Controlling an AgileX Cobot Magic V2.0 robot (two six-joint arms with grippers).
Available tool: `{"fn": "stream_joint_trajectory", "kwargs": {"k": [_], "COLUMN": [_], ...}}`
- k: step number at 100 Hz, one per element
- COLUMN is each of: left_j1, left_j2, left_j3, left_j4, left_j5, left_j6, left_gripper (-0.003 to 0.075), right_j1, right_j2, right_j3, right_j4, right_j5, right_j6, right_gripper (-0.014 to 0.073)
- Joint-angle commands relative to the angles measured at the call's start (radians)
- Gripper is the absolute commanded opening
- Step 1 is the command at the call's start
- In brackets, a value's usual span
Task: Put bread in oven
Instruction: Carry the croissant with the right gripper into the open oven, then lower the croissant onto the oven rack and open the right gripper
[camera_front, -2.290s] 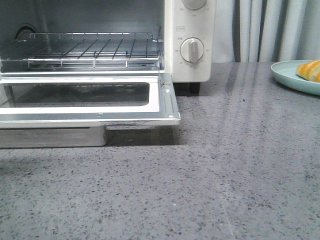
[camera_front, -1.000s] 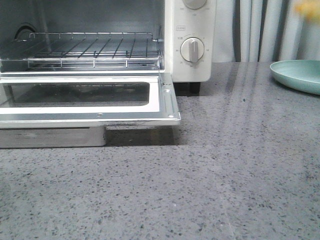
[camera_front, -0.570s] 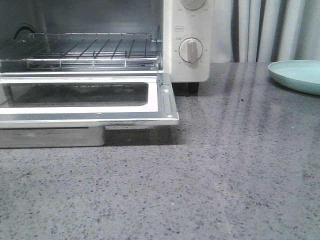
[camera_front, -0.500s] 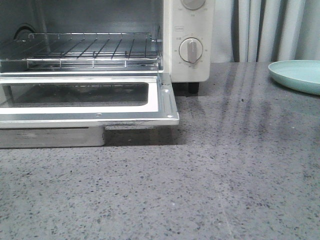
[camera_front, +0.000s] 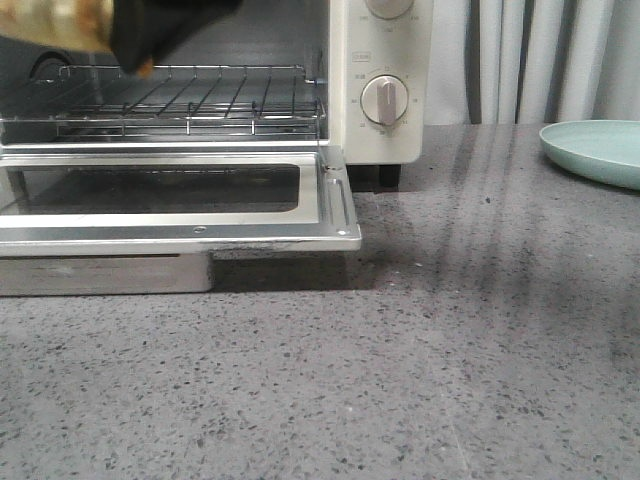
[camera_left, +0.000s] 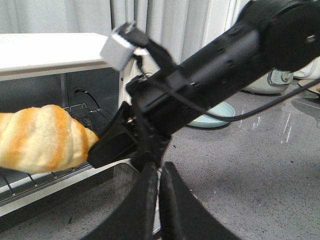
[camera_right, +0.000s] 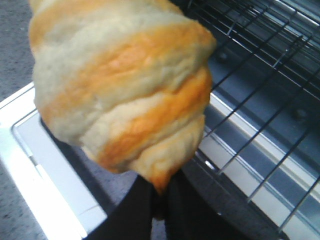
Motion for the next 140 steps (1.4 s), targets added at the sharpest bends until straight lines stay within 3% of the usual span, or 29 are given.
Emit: {"fn": "stream_joint_trajectory", "kwargs": {"k": [1, 20, 64, 71, 76, 88, 95, 127, 134, 140], "left_j1": [-0.008, -0.008, -0.008, -0.008, -0.008, -0.008, -0.008, -0.008, -0.008, -0.008], "left_j2": [0.004, 0.004, 0.004, 0.004, 0.004, 0.004, 0.004, -0.003, -0.007, -0.019], "left_j3": [-0.034, -0.034, -0.034, -0.034, -0.034, -0.034, -0.034, -0.035, -0.037, -0.039], "left_j4": [-0.04, -0.05, -0.05, -0.051, -0.051, -0.053, -0.053, -0.055, -0.055, -0.055], "left_j5": [-0.03, -0.03, -0.027, -0.017, -0.005, 0.013, 0.015, 0.011, -0.001, -0.02], "left_j6": [-0.009, -0.009, -0.009, -0.009, -0.009, -0.009, -0.009, -0.009, -0.009, -0.009], "left_gripper": [-0.0022, -0.0022, -0.0022, -0.0022, -0.0022, -0.0022, -0.0022, -0.0022, -0.0022, -0.0022], "right_j1": [-0.041, -0.1, -0.13, -0.132, -0.134, -0.136, -0.136, -0.116, -0.087, -0.053], "right_j2": [-0.012, 0.038, 0.088, 0.09, 0.09, 0.09, 0.09, 0.021, -0.011, -0.048], "right_j3": [-0.062, -0.103, -0.109, -0.109, -0.109, -0.109, -0.109, -0.106, -0.103, -0.079], "right_j4": [-0.02, -0.018, -0.016, -0.016, -0.014, -0.012, -0.012, -0.005, -0.011, -0.041], "right_j5": [-0.085, -0.105, -0.22, -0.235, -0.242, -0.235, -0.218, -0.051, -0.018, -0.018], "right_j6": [0.025, 0.04, 0.04, 0.04, 0.04, 0.066, 0.078, 0.078, 0.078, 0.078], "right_gripper": [-0.0069, -0.0069, -0.0053, 0.0036, 0.0158, 0.0553, 0.0669, 0.0589, 0.0512, 0.0372]}}
